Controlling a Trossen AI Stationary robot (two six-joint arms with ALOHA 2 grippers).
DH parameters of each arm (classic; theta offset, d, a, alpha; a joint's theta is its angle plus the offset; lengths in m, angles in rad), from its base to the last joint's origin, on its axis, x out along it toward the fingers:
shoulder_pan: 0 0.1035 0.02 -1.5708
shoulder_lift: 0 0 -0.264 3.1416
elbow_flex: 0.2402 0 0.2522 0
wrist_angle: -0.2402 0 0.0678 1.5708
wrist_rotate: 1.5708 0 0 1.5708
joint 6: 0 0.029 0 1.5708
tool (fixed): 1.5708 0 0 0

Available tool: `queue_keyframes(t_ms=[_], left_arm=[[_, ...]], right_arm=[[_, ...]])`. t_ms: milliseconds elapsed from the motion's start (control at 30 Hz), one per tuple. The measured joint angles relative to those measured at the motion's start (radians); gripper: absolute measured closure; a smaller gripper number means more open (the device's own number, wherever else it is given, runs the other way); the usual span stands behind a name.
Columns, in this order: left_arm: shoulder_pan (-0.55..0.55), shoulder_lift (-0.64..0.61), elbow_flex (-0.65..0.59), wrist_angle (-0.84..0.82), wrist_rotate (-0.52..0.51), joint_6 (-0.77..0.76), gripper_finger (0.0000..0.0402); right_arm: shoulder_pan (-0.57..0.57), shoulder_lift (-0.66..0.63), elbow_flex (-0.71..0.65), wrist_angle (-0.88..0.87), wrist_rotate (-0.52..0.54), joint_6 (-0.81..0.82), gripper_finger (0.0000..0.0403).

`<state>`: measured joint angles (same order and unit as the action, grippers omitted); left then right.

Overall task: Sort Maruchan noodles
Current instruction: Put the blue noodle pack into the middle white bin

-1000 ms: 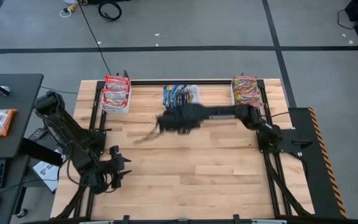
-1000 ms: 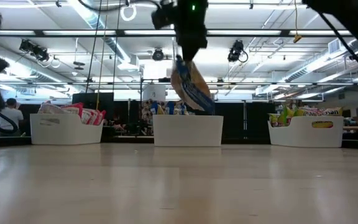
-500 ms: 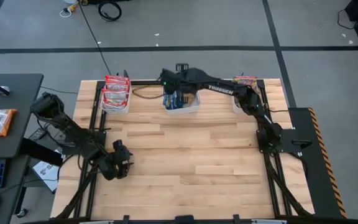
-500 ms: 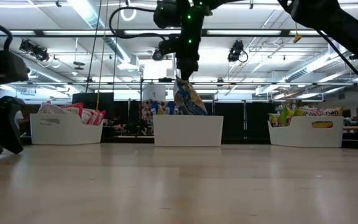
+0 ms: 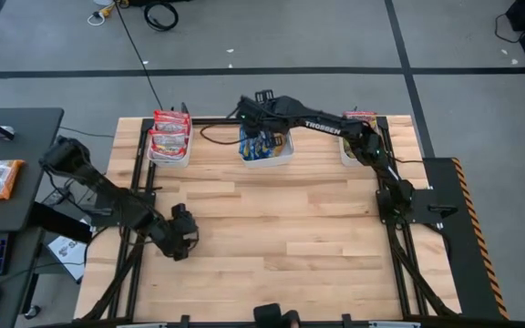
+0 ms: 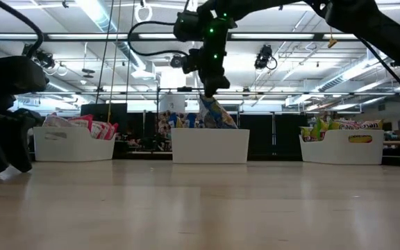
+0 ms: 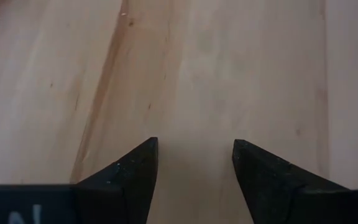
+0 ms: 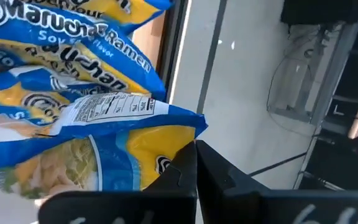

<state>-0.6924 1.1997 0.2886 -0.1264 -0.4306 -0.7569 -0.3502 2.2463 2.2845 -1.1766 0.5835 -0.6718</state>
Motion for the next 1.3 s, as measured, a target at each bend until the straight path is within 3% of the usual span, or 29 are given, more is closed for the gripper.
queue_keyframes(t_ms=[233,533,667,833,1000,1300], left_arm=[[0.036,-0.091,-0.001,-0.004,0.062,0.042,0.02],[0.09,-0.182,-0.001,-0.051,0.058,0.088,0.0201],[0.186,-0.218,-0.002,-0.037,0.08,0.144,0.0201],[0.348,-0.24,-0.001,0.046,0.191,0.277,0.0201],[0.528,-0.24,-0.001,0.142,0.326,0.444,0.0201],[0.748,-0.239,-0.001,0.215,0.522,0.61,0.0201]], right_arm=[[0.022,-0.082,-0.226,0.213,0.054,-0.07,0.0402],[0.068,-0.454,-0.892,0.646,0.037,-0.062,0.0402],[0.093,-0.536,-1.083,0.758,-0.03,-0.036,0.0402],[0.128,-0.558,-1.179,0.757,-0.114,0.046,0.0399],[0.132,-0.549,-1.186,0.765,-0.206,0.09,0.0398],[0.031,-0.548,-1.168,0.895,-0.398,0.082,0.0399]])
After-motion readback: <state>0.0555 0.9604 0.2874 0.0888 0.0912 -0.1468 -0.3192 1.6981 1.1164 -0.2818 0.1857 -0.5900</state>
